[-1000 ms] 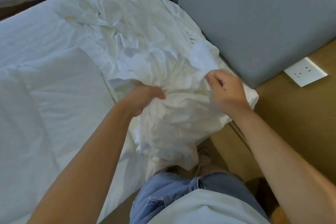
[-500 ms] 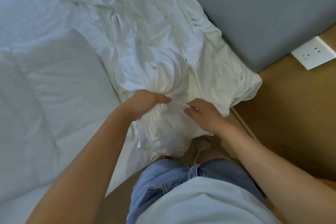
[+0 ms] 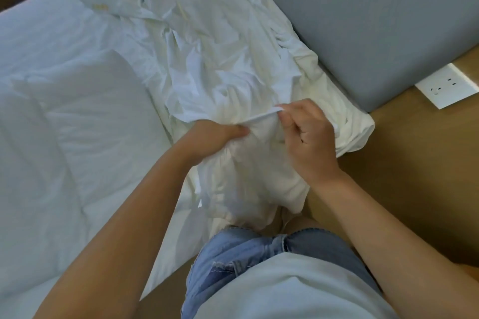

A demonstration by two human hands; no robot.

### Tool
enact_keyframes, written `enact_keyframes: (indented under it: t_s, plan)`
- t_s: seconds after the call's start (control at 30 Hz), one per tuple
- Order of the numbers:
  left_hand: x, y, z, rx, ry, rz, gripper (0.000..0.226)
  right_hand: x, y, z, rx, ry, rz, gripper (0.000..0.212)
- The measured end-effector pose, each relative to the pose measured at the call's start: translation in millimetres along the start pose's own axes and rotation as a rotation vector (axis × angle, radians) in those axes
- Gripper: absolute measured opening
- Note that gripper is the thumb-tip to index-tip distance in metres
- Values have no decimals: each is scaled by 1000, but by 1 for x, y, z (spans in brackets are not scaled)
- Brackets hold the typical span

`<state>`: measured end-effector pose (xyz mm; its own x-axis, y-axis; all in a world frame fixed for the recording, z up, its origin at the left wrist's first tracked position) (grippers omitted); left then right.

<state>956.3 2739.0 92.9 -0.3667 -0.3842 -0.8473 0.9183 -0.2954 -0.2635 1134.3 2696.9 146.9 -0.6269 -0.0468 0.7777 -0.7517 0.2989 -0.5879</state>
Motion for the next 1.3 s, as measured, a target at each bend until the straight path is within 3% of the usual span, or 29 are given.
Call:
enact_keyframes:
  t_s: [0.1,0.17,0.2,0.23,0.3,0.33,0.4,0.5,0.57,0.6,0.63,0.67,0.7,0.73,0.77,0.8,0.97,1.03,1.1,1.2,1.3]
  plan:
    - [-16,-14,1,-167,235,428,46,18,-9,-6,-183,-188,-50,30]
    - [0,-3,0,-182,264,483,47,9,5,-3,-188,-214,-41,30]
    - [21,6,-2,-159,179,359,44,-7,23,4,-56,-163,76,29]
    - [46,19,-2,-62,45,112,42,-32,46,13,204,-61,293,28]
    - [107,48,9,294,-222,-422,45,-91,84,59,818,245,783,29]
    - [124,56,14,381,-245,-577,42,-103,91,75,951,287,901,29]
    - [114,62,5,378,-140,-639,33,-96,98,68,858,266,840,27]
    - [40,33,-11,4,27,-132,12,-48,69,7,231,201,159,28]
    - [4,5,-11,-133,238,190,30,-26,30,-18,-80,14,-140,34]
    - [7,-2,-9,-125,274,194,36,-25,24,-19,-96,-52,-114,33]
    - [23,0,-9,-70,246,102,39,-31,30,-13,-8,-66,14,31]
    - [47,14,-7,54,154,-105,41,-49,49,3,233,-12,261,28]
    - [80,35,0,258,17,-415,37,-74,73,34,581,77,539,27]
    - [112,52,11,395,-141,-567,36,-99,89,68,884,183,736,27]
    - [131,63,17,480,-215,-665,37,-111,96,87,1004,223,826,27]
    - [131,70,17,512,-187,-672,36,-114,99,88,991,244,819,26]
    - [99,66,4,230,-75,-236,26,-103,76,47,676,317,568,29]
    - [86,56,5,156,-122,-62,24,-91,62,30,594,273,487,29]
    - [68,44,5,77,-173,251,18,-73,42,14,423,277,249,26]
    - [33,32,0,182,-102,660,25,-37,18,-4,219,195,24,23]
    - [14,38,3,361,-95,668,9,-15,11,-17,183,162,-56,24]
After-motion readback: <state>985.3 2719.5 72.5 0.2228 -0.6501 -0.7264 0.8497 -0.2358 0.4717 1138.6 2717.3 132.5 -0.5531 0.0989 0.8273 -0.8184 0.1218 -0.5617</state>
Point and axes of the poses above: each hand's wrist, its own z-axis away from the middle knuckle, its own y-axis out of the palm, x = y × z, the point moved 5 cm from there along -z, towards the middle knuckle, and after that the axes turned 10 degrees about y, right-handed, at the moved point
